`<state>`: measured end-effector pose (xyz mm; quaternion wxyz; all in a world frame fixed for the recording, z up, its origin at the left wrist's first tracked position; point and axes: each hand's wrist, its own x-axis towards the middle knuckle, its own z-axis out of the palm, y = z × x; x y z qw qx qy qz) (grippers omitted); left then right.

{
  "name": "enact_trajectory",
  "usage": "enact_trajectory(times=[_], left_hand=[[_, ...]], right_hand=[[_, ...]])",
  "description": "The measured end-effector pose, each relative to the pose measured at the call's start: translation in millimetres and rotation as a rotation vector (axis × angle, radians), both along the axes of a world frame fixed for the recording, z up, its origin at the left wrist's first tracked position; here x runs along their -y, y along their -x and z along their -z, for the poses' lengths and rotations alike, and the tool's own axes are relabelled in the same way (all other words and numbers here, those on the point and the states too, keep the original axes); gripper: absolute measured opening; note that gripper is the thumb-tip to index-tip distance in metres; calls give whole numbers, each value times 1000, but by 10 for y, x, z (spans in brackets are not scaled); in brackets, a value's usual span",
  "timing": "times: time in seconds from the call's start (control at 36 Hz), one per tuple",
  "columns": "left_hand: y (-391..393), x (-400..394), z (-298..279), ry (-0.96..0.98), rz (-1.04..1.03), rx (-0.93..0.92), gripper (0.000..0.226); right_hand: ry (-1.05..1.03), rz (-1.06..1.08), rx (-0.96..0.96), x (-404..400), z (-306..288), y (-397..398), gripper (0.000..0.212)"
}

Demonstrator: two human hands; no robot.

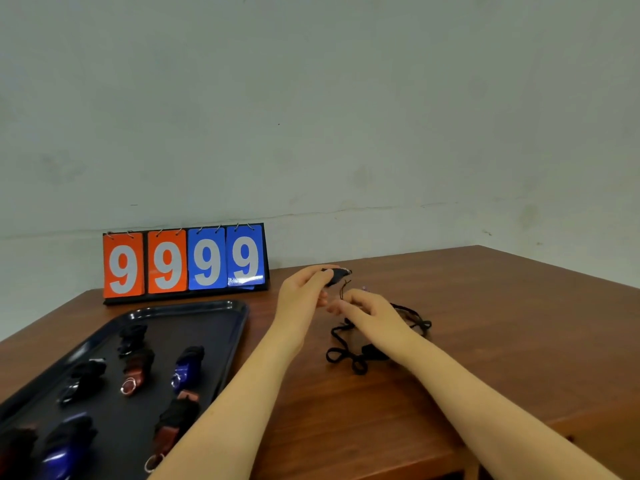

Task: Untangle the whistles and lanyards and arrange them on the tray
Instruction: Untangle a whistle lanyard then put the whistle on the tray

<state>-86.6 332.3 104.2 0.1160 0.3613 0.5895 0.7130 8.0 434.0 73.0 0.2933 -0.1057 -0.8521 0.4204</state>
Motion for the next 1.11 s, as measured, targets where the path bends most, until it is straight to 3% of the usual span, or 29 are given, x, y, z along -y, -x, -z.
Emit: enact_trajectory(times=[0.11, 0.31, 0.36, 0.47, 0.61, 0.69, 0.81, 0.97, 1.11], left_hand=[[37, -18, 24, 17, -45, -37, 16], [188, -33, 98, 148, -146, -84, 16], [208, -39, 125, 229, -170, -194, 19], [205, -64, 190, 500, -207, -609, 22], [98, -34, 215, 695, -8, -762, 33], [62, -36, 202, 653, 31, -716, 19], [42, -46, 186, 587, 47, -596, 26], [29, -114, 125, 451, 87, -268, 24], [71, -79, 123, 173, 156, 56, 20]], right_hand=[[162, 10, -133, -43, -31, -18, 33], [472, 182, -276, -177, -48, -1, 34], [505, 203, -276, -190, -52, -15, 35], [711, 178, -292, -214, -101, -18, 33], [831, 52, -375, -234, -88, -36, 29], [841, 82, -367, -235, -97, -35, 29], [836, 163, -371, -245, -97, -36, 28], [636, 366, -315, -238, -85, -64, 23], [507, 431, -320, -252, -79, -74, 23]])
